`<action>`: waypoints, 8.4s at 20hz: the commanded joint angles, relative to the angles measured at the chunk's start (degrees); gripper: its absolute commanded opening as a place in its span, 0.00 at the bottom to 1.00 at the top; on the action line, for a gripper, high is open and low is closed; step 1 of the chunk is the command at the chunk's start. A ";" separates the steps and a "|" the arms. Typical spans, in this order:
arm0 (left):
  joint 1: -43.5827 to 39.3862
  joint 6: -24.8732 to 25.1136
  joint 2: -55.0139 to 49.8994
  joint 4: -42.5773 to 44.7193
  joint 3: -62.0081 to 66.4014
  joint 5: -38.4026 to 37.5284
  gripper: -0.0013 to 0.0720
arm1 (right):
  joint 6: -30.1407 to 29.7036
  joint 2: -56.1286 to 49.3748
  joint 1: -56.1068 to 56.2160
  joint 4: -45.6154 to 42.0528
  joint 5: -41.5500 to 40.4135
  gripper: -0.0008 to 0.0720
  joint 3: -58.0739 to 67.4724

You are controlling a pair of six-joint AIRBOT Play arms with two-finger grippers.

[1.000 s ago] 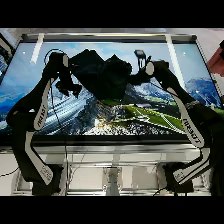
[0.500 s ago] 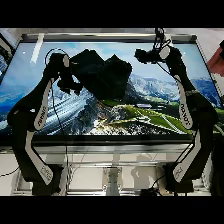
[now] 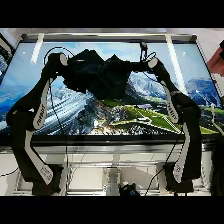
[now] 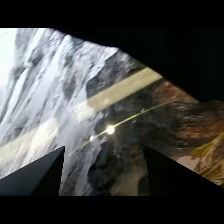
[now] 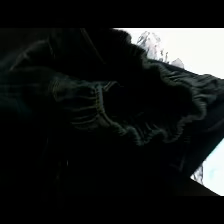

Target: Fold the clothes and pants, and hang the long-sleeved shirts on hangers.

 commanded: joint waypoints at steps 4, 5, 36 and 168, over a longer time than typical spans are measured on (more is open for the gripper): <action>3.69 4.68 0.00 -20.28 0.02 2.29 0.79 | -12.92 -1.90 4.33 0.85 -3.04 0.42 0.76; 4.11 4.61 0.00 -21.38 0.02 2.16 0.79 | -12.94 -2.01 5.16 0.33 -3.17 0.37 0.72; 13.60 -4.74 0.00 -21.88 0.02 0.20 0.79 | -2.75 2.03 19.78 -11.96 25.44 0.05 0.72; 47.71 -5.77 44.57 -10.64 -42.66 -0.04 0.05 | 16.41 50.18 -31.65 -24.61 54.77 0.05 -39.39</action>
